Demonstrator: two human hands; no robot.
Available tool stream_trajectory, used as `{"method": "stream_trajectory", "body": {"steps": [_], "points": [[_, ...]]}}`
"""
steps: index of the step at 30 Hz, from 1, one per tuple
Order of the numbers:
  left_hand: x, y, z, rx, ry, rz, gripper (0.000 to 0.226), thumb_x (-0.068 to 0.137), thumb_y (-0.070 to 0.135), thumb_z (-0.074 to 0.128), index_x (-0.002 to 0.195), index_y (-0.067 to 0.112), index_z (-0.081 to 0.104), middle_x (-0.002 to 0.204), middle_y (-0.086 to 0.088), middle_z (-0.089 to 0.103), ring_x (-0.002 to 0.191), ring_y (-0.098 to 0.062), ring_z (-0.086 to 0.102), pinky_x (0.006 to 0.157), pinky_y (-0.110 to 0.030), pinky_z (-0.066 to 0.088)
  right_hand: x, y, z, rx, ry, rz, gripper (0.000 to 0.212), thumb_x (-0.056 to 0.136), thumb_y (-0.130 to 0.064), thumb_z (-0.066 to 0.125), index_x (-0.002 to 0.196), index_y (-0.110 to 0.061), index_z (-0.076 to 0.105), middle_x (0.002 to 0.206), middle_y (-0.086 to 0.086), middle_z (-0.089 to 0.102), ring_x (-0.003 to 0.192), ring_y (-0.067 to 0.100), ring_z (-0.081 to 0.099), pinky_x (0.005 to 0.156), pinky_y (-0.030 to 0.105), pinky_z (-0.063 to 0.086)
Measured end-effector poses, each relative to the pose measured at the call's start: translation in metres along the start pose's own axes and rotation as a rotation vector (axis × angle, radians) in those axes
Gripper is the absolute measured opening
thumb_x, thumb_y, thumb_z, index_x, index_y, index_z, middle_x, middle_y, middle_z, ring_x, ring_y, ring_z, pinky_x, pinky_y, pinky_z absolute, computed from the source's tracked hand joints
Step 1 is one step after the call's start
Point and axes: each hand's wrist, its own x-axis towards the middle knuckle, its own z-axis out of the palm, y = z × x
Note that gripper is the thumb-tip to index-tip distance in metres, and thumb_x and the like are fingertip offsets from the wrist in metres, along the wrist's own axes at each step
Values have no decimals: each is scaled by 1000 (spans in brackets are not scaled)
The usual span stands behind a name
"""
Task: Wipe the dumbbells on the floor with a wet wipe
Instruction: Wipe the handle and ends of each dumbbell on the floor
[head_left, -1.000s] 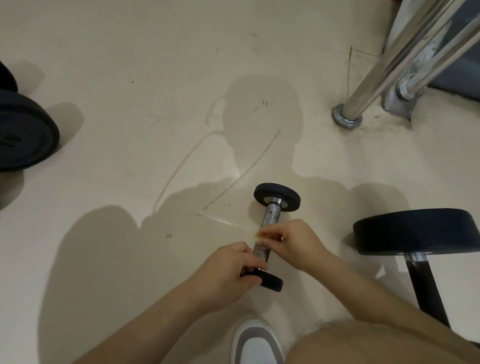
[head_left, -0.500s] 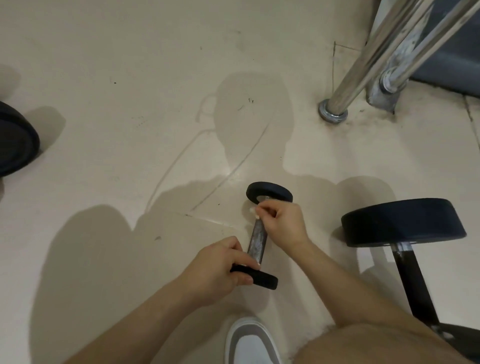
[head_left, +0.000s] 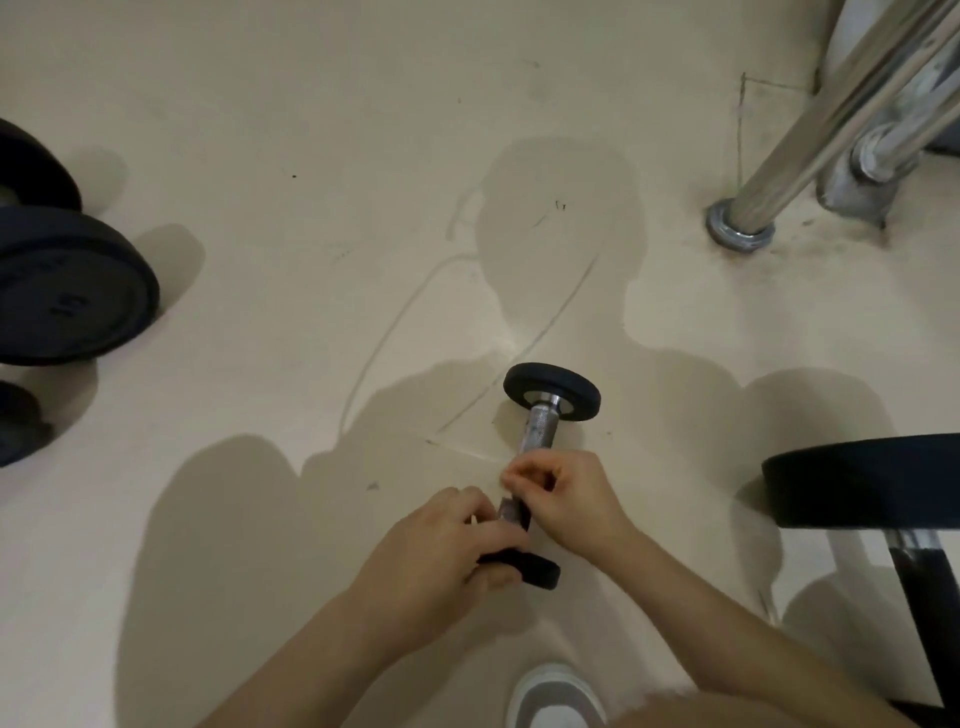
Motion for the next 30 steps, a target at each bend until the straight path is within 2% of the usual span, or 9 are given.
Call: {"method": "stream_trajectory", "body": {"steps": [4,8,10,14,17,20,24,26,30], "points": [[-5,-21,-7,-22,52,-67,27,82,31,67,106,40,58,98,17,53,86,-7,50,75,-27,45,39,1,7,265,301,148,8,82,-13,71,74,-13,73,53,1,56,52,20,48,61,31,49],[-23,-49,-20,-152,109,-246,35,82,14,67,97,41,51,97,19,53,86,-2,53,79,-30,49,-4,-13,44,422,-26,166,11,82,-5,70,71,-6,69,51,3,49,50,11,43,55,23,42],[-31,-62,-23,-157,161,-299,38,80,8,64,95,40,51,96,18,53,88,-1,53,80,-32,50,10,-18,47,384,-51,128,12,82,-7,70,71,-7,69,51,4,48,50,11,43,56,22,42],[-35,-55,-26,37,121,-199,40,75,34,64,113,42,56,111,17,47,99,-6,45,85,-23,43,73,-31,48,469,230,159,14,84,-10,69,70,-12,70,48,-4,44,52,13,40,57,21,43],[-35,-53,-26,163,132,-201,33,80,51,50,111,44,55,103,11,52,85,-14,54,70,-24,47,56,-35,64,457,42,114,12,84,-7,68,72,-8,66,48,-4,42,48,9,38,54,17,41],[-43,-67,-25,67,222,-259,38,75,29,66,110,39,56,101,13,55,76,-9,59,66,-12,41,37,-40,76,338,-218,69,11,83,-7,67,73,-4,65,47,-2,43,45,6,37,53,19,40],[-38,-58,-9,-328,405,-332,38,72,14,73,104,34,66,100,17,57,90,-2,58,77,-8,40,89,-50,59,146,16,-13,13,85,-14,67,72,-16,65,44,-12,44,46,3,41,58,22,46],[-30,-45,5,-523,450,-377,40,71,9,73,99,36,66,95,14,59,92,-5,59,77,-8,40,102,-53,51,61,-10,-53,15,85,-17,66,72,-23,63,47,-11,46,46,3,43,58,22,46],[-33,-41,21,-490,444,-350,38,75,20,67,102,43,55,97,17,57,92,-3,57,78,-12,42,69,-48,40,-127,-417,-83,22,82,-15,68,66,-26,58,46,-15,50,47,4,46,58,27,46]]}}
